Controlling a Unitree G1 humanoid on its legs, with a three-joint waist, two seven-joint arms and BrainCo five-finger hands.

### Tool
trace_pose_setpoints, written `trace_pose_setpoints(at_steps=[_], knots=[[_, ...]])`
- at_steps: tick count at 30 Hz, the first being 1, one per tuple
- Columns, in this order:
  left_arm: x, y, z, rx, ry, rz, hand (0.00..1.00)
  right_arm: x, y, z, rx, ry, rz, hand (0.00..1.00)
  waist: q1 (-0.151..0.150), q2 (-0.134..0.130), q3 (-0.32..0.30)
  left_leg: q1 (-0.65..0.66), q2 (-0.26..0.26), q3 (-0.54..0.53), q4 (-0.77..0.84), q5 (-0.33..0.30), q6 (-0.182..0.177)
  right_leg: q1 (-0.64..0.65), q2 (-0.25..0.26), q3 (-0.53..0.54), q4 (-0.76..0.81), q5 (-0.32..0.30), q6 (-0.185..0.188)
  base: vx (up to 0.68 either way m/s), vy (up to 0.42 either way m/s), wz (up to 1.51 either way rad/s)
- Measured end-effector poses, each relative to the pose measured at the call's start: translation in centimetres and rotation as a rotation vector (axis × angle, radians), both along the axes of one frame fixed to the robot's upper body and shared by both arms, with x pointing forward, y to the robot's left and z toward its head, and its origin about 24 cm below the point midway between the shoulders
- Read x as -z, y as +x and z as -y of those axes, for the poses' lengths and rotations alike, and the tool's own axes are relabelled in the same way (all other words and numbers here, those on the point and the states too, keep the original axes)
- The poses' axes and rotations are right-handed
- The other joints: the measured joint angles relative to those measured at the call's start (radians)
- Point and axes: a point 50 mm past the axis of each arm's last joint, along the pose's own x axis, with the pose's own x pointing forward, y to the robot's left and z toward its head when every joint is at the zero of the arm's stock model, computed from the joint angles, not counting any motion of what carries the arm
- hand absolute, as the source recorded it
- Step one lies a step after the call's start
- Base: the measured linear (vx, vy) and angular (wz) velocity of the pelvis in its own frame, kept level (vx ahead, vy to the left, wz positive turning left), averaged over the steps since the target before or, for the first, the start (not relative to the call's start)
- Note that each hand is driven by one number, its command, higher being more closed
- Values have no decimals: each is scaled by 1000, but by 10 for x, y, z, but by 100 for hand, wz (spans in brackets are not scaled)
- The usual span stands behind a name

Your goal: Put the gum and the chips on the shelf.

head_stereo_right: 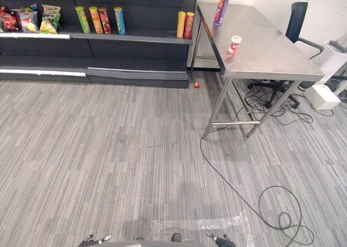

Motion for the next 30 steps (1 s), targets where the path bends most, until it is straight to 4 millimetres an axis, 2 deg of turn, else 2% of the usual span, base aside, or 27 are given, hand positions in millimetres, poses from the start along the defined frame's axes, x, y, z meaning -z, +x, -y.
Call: trace_pose_setpoints(at_steps=[1, 2, 3, 4, 5, 7, 9, 10, 11, 12, 13, 14, 15, 16, 17, 18, 19, 20, 21, 22, 23, 24, 25, 26, 27, 28, 30], knots=[[-1, 2, -1, -8, 2, 9, 0, 0, 2, 0, -2, 1, 6, 0, 1, -4, 14, -23, 6, 0, 62, -33, -5, -7, 0, 1, 34, -22, -2, 11, -54, 0], [-2, 5, -2, -32, 2, 27, 0, -1, 4, 0, -3, -2, 13, 0, 2, 0, 34, -65, 28, 1, 190, -98, -20, -14, 7, 3, 89, -65, -16, 11, -64, 1], [-2, 2, -4, -67, -2, 34, 0, -1, 2, -1, -4, 1, 10, 0, 4, -5, 46, -104, 47, 19, 335, -130, -38, -7, 10, 3, 124, -100, -28, 13, -66, 7], [-3, 3, -8, -93, 0, 44, 0, 0, 0, -3, 1, 6, 5, 0, 3, -14, 51, -141, 53, 29, 439, -130, -39, 5, 6, 3, 137, -111, -34, 64, -73, 6], [-5, 7, -10, -122, -2, 71, 0, 0, 0, -3, -1, 7, 2, 0, 10, -23, 66, -220, 74, 48, 628, -133, -55, 36, 0, 6, 150, -129, -42, 82, -74, -1], [-4, 5, -6, -164, -19, 76, 0, 1, -6, -2, 6, 5, -12, 0, 25, -18, 76, -313, 115, 52, 693, -160, -50, 84, -4, 9, 152, -161, -34, 142, -37, -4], [-4, 4, -5, -176, -23, 78, 0, 1, -5, -1, 6, 4, -14, 0, 27, -14, 76, -348, 117, 50, 625, -151, -56, 94, -17, 12, 154, -174, -24, 163, 60, -10], [-3, 3, -2, -201, -36, 79, 0, 0, -3, 0, 3, 1, -9, 0, 31, -11, 77, -376, 111, 48, 484, -104, -59, 97, -40, 35, 161, -194, -9, 260, 125, -27], [-3, 1, -2, -211, -39, 76, 0, 0, -1, 0, 2, 0, -5, 0, 33, -8, 76, -382, 110, 46, 416, -76, -61, 99, -47, 40, 161, -200, -3, 355, 178, -36], [-1, -2, 1, -220, -47, 69, 0, -1, 2, 4, 0, -9, 3, 0, 34, 6, 77, -382, 112, 39, 269, -17, -78, 111, -54, 53, 160, -217, 15, 280, 155, -26], [-1, -4, 4, -222, -55, 64, 0, -2, 2, 7, -1, -17, 3, 0, 35, 21, 79, -382, 116, 28, 204, 10, -84, 119, -53, 59, 160, -228, 25, 384, 251, -28], [1, -7, 12, -232, -76, 56, 0, -3, 2, 14, -2, -35, 3, 0, 36, 53, 87, -382, 123, 24, 121, 41, -80, 146, -54, 70, 159, -251, 43, 438, 327, -28], [2, -11, 14, -239, -84, 46, 0, -3, 1, 17, -4, -43, -3, 0, 43, 64, 90, -384, 125, 27, 126, 108, -71, 178, -71, 86, 161, -279, 61, 558, 422, -40], [3, -18, 13, -242, -83, 29, 0, -2, 1, 14, -4, -34, -6, 0, 57, 51, 78, -381, 99, 37, 167, 159, -58, 193, -106, 101, 160, -303, 66, 598, 392, -53], [3, -21, 8, -245, -72, 23, 0, -2, 4, 10, -4, -25, -1, 0, 67, 29, 62, -387, 69, 53, 208, 169, -44, 197, -146, 121, 161, -315, 63, 509, 278, -62], [2, -24, 2, -258, -59, 16, 0, -2, 10, 3, -8, -6, 13, 0, 67, -3, 40, -410, 32, 61, 265, 151, -17, 186, -184, 154, 181, -303, 64, 428, 174, -49], [2, -25, 0, -262, -53, 14, 0, -2, 13, -1, -9, 3, 22, 0, 66, -13, 34, -419, 19, 67, 294, 131, 7, 174, -203, 174, 203, -294, 67, 531, 246, -31], [1, -25, -3, -267, -46, 11, 0, -1, 18, -8, -2, 22, 37, 0, 65, -27, 27, -419, 0, 89, 347, 81, 30, 154, -230, 212, 267, -276, 78, 534, 262, -21], [1, -26, -4, -270, -46, 8, 0, -1, 19, -11, 22, 34, 43, 0, 67, -30, 16, -403, -9, 112, 393, 30, 56, 131, -245, 255, 352, -248, 77, 656, 336, -23], [1, -25, -4, -268, -45, 9, 0, -1, 19, -12, 26, 42, 47, 0, 68, -30, 13, -386, -15, 120, 406, 7, 65, 117, -251, 275, 410, -225, 74, 558, 270, -21], [1, -23, -4, -265, -45, 17, 0, -2, 22, -14, 21, 54, 58, 0, 66, -30, 11, -342, -29, 131, 410, -30, 79, 82, -263, 284, 536, -158, 73, 651, 317, -10], [0, -18, -4, -259, -45, 33, 0, -2, 24, -16, 20, 62, 67, 0, 62, -26, 9, -295, -40, 131, 397, -59, 89, 26, -271, 284, 681, -47, 69, 497, 245, -3], [-1, -15, -4, -254, -45, 43, 0, -3, 26, -16, 21, 64, 76, 0, 59, -25, 8, -269, -44, 131, 380, -69, 96, -2, -277, 283, 750, 18, 79, 445, 211, 1], [-2, -9, -4, -240, -47, 63, 0, -3, 28, -18, 20, 72, 85, 0, 53, -17, 13, -208, -54, 127, 348, -82, 107, -63, -289, 270, 906, 42, 85, 324, 142, 0], [-2, -4, -4, -225, -47, 72, 0, -4, 29, -17, 21, 70, 94, 0, 50, -16, 13, -156, -62, 122, 310, -84, 109, -107, -303, 236, 1002, 25, 60, 457, 156, 11], [-4, 6, -3, -191, -45, 87, 0, -5, 31, -14, 31, 62, 106, 0, 40, -7, 19, -61, -65, 103, 238, -85, 110, -149, -315, 143, 1076, -32, 39, 438, 101, 10], [-4, 12, 0, -157, -48, 96, 0, -5, 30, -10, 42, 51, 109, 0, 39, 2, 22, 34, -58, 96, 169, -86, 108, -181, -314, 51, 1081, -114, 26, 387, 34, 2]])
